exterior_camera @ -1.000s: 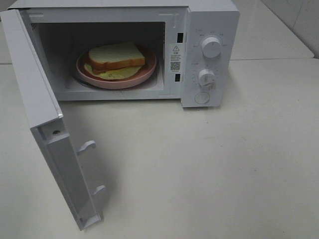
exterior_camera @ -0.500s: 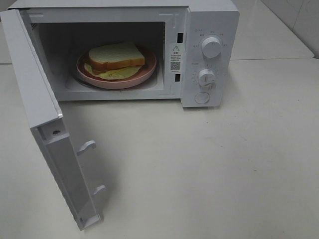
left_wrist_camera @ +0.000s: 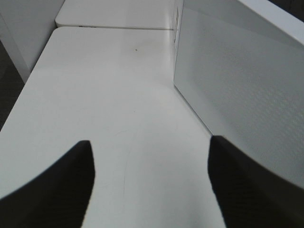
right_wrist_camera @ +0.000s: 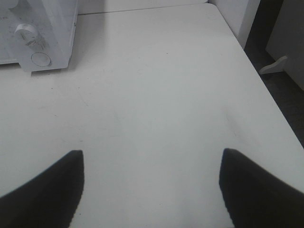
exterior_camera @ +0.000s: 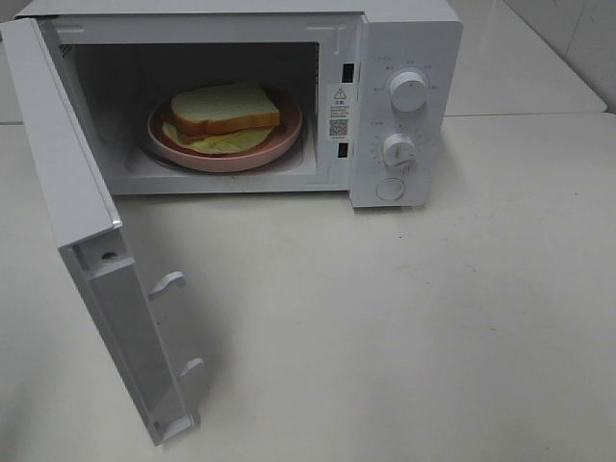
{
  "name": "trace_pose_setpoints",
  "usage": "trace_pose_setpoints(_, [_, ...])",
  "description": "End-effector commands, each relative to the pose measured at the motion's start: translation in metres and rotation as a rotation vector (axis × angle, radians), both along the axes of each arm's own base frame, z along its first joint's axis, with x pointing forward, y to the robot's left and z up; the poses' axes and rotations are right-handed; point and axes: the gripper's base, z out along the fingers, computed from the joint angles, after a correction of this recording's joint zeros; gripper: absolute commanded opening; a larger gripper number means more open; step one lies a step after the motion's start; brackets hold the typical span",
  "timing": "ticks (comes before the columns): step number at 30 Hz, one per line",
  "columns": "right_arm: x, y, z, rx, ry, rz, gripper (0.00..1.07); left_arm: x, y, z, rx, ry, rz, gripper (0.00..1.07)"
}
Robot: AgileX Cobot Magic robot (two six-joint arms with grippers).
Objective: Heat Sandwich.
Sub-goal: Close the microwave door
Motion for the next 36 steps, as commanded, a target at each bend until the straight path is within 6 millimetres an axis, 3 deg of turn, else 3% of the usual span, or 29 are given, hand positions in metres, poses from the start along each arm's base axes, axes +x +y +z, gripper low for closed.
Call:
trace_pose_setpoints(1, [-0.003,0.0,0.0,0.001,-0.033,-0.004,0.75,0.005,0.001,0.004,-0.003,-0.04,0.01,0.52])
trace_pose_setpoints(4, [-0.003,0.0,0.0,0.001,-0.033,-0.004,0.75,0.023,0.004,0.002,0.003,-0.078,0.023,0.32])
trace_pose_setpoints(5, [-0.003,0.0,0.0,0.001,-0.033,-0.004,0.75,0.032,0.005,-0.003,0.003,-0.082,0.028,0.21])
trace_pose_setpoints(6, [-0.003,0.0,0.0,0.001,-0.033,-0.004,0.75,0.032,0.005,-0.003,0.003,-0.082,0.028,0.21])
trace_pose_setpoints(9, [-0.003,0.0,0.0,0.001,-0.033,-0.004,0.75,0.045,0.007,-0.01,0.004,-0.075,0.034,0.02])
trace_pose_setpoints(23, [-0.003,0.0,0.0,0.001,-0.033,-0.004,0.75,0.093,0.017,-0.042,0.091,-0.278,0.067,0.0])
trace_pose_setpoints(36, [-0.003,0.0,0.0,0.001,-0.033,-0.004,0.75,0.129,0.02,-0.08,0.166,-0.292,0.035,0.0])
